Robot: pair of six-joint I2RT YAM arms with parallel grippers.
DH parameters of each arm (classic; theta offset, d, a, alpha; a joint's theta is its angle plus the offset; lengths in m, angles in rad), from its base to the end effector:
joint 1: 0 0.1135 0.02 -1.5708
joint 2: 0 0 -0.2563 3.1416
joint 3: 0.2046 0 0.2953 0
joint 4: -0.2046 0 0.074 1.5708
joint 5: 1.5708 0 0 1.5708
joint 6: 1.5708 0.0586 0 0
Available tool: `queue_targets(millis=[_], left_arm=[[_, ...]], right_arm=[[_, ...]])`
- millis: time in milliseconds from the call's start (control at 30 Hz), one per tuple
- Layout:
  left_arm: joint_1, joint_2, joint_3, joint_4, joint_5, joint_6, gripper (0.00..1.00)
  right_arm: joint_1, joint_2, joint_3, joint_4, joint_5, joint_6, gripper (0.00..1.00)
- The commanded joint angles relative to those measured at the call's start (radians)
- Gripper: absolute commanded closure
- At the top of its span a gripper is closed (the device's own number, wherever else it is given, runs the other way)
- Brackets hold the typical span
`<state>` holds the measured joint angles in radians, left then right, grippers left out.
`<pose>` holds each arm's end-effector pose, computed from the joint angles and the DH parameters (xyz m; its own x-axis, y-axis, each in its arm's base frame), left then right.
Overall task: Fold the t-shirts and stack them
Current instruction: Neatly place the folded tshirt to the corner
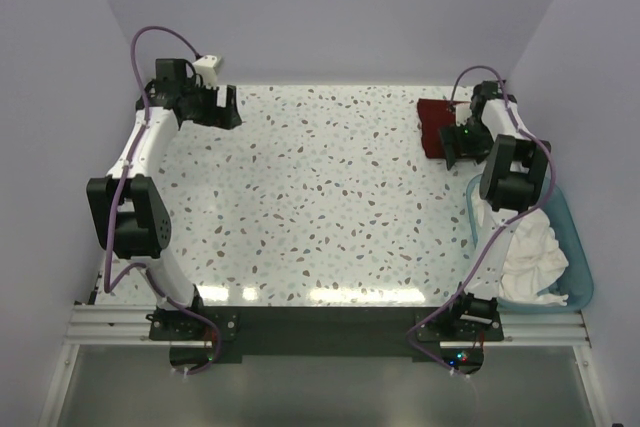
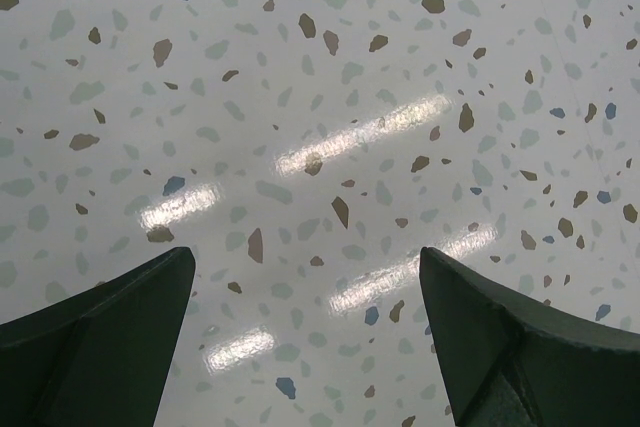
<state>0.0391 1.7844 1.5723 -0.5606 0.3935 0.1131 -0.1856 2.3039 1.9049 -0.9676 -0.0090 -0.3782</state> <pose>0.4619 -0.0044 0.2723 -0.6662 0.0783 -0.7417 0.3154 0.9307 -0.1851 0.4995 -0.0933 0.1171 -0.9619 -0.1951 -0.1917 -0.1855 0.9804 -0.0667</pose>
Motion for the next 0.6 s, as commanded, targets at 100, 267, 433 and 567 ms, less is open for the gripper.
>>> queue_targets(millis=[100, 267, 433, 567], left_arm=[[0.005, -0.013, 0.008, 0.028, 0.016, -0.004, 0.0], [0.005, 0.0, 0.017, 0.025, 0.018, -0.004, 0.0], [0.005, 0.01, 0.022, 0.021, 0.011, 0.002, 0.0], [0.005, 0.02, 0.028, 0.015, 0.01, 0.0, 0.0]], right_arm=[[-0.005, 0.081, 0.06, 0.173, -0.012, 0.012, 0.01], [-0.005, 0.106, 0.101, 0.193, -0.026, 0.025, 0.01], [-0.005, 0.143, 0.149, 0.196, -0.04, 0.067, 0.01], [0.001, 0.16, 0.171, 0.199, -0.046, 0.09, 0.01]])
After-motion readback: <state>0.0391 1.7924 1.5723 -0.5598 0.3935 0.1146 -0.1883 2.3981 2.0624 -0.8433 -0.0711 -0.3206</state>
